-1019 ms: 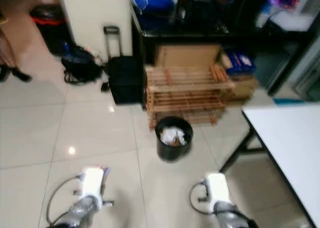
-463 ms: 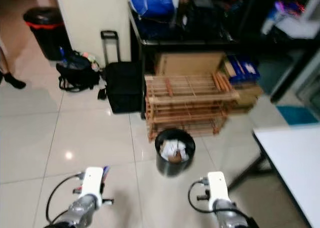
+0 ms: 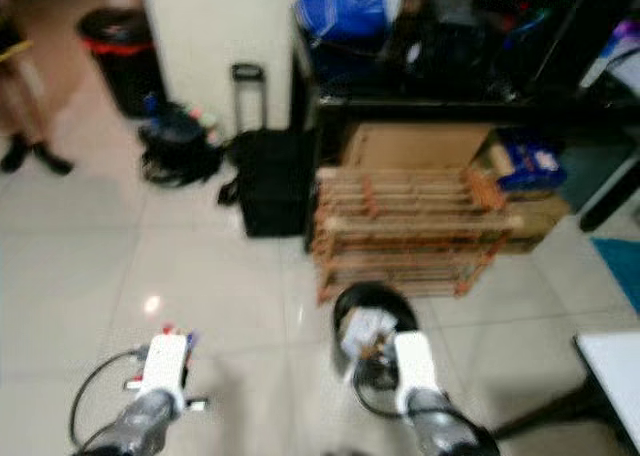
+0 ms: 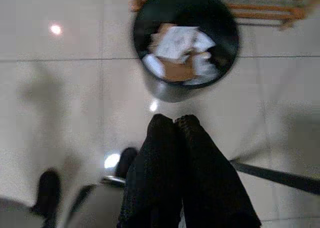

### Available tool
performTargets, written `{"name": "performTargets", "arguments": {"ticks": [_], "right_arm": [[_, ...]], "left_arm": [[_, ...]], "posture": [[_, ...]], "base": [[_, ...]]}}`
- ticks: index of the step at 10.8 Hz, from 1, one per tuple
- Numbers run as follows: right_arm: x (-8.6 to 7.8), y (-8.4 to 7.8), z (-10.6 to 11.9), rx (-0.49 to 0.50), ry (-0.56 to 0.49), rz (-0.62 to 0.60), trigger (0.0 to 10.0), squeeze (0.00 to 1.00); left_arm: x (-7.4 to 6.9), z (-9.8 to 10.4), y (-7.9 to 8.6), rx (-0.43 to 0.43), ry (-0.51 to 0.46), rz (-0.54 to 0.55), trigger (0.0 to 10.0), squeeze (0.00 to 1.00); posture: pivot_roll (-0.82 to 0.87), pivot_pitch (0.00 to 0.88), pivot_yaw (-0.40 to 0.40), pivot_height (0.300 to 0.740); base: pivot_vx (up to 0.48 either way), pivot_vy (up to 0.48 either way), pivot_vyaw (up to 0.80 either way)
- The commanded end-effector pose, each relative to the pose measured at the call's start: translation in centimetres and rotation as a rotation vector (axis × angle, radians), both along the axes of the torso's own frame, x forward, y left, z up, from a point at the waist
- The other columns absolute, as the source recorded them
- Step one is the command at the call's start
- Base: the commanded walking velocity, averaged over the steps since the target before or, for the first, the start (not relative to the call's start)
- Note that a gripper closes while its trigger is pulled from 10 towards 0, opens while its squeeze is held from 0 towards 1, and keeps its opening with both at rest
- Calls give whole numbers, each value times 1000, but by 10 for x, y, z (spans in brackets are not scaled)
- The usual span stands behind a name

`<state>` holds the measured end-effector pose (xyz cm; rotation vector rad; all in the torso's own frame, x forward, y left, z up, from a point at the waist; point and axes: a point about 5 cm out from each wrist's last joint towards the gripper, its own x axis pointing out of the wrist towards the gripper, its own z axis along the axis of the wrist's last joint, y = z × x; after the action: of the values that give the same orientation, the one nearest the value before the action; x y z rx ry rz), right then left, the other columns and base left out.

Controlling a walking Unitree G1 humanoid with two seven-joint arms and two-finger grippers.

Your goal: Picking trash to rubbish bin

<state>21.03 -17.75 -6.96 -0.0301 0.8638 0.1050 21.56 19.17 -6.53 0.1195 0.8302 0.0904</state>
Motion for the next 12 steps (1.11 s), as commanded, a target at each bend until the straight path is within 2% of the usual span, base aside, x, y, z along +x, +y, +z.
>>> {"name": "performTargets", "arguments": {"ticks": [1, 2, 4, 9, 10, 12], "right_arm": [[6, 1, 3, 8, -21, -9, 10000, 0], [6, 1, 4, 12, -23, -13, 10000, 0], [7, 1, 4, 32, -24, -23, 10000, 0], [7, 2, 4, 43, -22, -25, 10000, 0], [6, 2, 4, 55, -20, -43, 10000, 0], [6, 2, 3, 49, -16, -44, 10000, 0]], "left_arm": [[0, 0, 1, 5, 0, -4, 10000, 0], [0, 0, 1, 4, -1, -4, 10000, 0], [1, 1, 1, 5, -3, -4, 10000, 0], [2, 1, 1, 5, -7, -11, 10000, 0], [3, 3, 0, 0, -22, -12, 10000, 0], [6, 4, -2, -18, -31, -20, 10000, 0]], "posture": [[29, 44, -98, 740], [29, 44, -98, 740], [30, 42, -97, 740], [30, 46, -95, 740], [30, 46, -96, 740], [31, 46, -96, 740]], "base": [[480, 0, 0], [480, 0, 0], [480, 0, -647], [480, 0, 0], [420, 0, -800], [0, 0, -800]]}}
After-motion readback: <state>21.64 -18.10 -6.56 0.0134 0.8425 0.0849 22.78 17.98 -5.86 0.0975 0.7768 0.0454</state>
